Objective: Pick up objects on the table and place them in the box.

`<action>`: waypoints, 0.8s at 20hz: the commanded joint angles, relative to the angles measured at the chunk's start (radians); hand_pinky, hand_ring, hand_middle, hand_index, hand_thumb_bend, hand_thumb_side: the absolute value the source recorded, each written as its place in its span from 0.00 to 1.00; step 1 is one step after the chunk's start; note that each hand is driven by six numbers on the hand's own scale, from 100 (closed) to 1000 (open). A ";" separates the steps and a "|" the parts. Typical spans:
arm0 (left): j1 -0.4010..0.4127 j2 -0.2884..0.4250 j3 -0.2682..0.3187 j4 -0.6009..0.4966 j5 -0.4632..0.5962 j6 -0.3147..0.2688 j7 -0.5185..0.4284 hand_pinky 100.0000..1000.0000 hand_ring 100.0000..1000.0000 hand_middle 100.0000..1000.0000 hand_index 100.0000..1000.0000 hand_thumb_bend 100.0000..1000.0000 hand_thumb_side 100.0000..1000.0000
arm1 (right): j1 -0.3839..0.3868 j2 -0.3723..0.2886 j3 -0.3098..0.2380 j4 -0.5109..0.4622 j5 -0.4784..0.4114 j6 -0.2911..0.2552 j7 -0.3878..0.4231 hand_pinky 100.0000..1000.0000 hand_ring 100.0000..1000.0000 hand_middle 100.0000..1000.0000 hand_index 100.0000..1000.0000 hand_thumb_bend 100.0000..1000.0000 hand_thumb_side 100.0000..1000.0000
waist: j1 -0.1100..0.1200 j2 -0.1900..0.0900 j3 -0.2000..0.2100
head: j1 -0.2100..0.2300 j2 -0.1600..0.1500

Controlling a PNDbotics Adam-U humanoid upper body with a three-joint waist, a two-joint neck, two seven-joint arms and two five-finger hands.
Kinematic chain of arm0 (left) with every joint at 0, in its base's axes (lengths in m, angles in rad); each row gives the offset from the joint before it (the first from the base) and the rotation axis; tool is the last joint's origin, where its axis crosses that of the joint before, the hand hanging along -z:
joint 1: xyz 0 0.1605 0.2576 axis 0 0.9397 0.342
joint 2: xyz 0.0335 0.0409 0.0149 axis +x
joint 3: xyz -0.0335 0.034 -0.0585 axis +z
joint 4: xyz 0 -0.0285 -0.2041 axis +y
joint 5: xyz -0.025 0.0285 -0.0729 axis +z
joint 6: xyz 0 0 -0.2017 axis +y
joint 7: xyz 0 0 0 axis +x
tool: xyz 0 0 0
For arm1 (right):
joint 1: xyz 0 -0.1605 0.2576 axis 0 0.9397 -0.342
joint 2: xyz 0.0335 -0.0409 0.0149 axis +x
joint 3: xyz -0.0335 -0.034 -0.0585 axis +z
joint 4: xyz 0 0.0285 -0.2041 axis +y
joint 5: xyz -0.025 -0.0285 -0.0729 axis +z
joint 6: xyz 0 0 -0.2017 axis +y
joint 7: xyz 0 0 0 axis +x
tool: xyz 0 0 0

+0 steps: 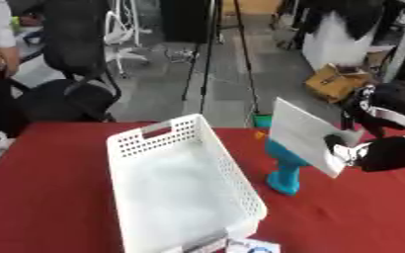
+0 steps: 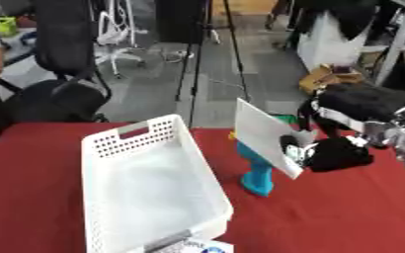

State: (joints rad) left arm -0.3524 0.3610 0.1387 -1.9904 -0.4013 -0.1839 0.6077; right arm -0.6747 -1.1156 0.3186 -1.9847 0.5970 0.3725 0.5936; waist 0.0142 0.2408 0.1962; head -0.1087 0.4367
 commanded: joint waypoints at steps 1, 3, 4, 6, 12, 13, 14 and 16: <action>-0.017 0.026 0.001 -0.010 -0.004 -0.003 0.000 0.63 0.59 0.58 0.70 0.00 0.90 | -0.042 0.001 -0.002 -0.012 0.013 0.005 0.018 0.85 0.66 0.17 0.36 0.00 0.59 | -0.001 -0.011 0.008 | -0.010 -0.018; -0.018 0.026 0.002 -0.010 -0.004 -0.002 0.000 0.63 0.59 0.58 0.70 0.00 0.90 | -0.068 0.016 0.008 -0.001 0.020 0.006 0.029 0.85 0.66 0.17 0.36 0.00 0.59 | -0.002 -0.008 0.018 | -0.015 -0.023; -0.019 0.025 0.001 -0.010 -0.005 -0.001 0.000 0.63 0.59 0.58 0.70 0.00 0.90 | -0.080 0.025 0.013 0.007 0.024 0.005 0.034 0.85 0.66 0.17 0.36 0.00 0.59 | -0.003 -0.006 0.023 | -0.019 -0.026; -0.022 0.024 0.001 -0.010 -0.004 -0.002 0.001 0.63 0.59 0.58 0.70 0.00 0.90 | -0.100 0.040 0.022 0.024 0.030 0.002 0.042 0.85 0.65 0.17 0.36 0.00 0.59 | -0.004 -0.002 0.030 | -0.024 -0.032; -0.034 0.020 0.002 -0.010 -0.001 -0.007 0.002 0.63 0.59 0.58 0.70 0.00 0.90 | -0.137 0.075 0.040 0.072 0.050 -0.007 0.049 0.84 0.65 0.17 0.36 0.00 0.59 | -0.007 0.011 0.054 | -0.044 -0.045; -0.036 0.019 0.002 -0.010 -0.001 -0.007 0.002 0.63 0.59 0.58 0.70 0.00 0.90 | -0.143 0.082 0.043 0.082 0.054 -0.009 0.049 0.84 0.65 0.17 0.36 0.00 0.59 | -0.007 0.013 0.060 | -0.050 -0.047; -0.037 0.018 0.002 -0.010 -0.001 -0.008 0.002 0.63 0.59 0.58 0.70 0.00 0.90 | -0.148 0.088 0.045 0.091 0.057 -0.011 0.049 0.84 0.65 0.17 0.36 0.00 0.59 | -0.008 0.015 0.063 | -0.053 -0.048; -0.040 0.017 0.004 -0.010 -0.003 -0.007 0.003 0.63 0.59 0.58 0.70 0.00 0.90 | -0.155 0.098 0.049 0.105 0.062 -0.016 0.049 0.84 0.65 0.17 0.36 0.00 0.59 | -0.008 0.019 0.072 | -0.062 -0.052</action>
State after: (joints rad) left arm -0.3809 0.3606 0.1386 -1.9903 -0.4017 -0.1878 0.6104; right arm -0.8114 -1.0077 0.3762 -1.8871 0.6499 0.3614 0.6434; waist 0.0042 0.2740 0.2678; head -0.1641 0.3993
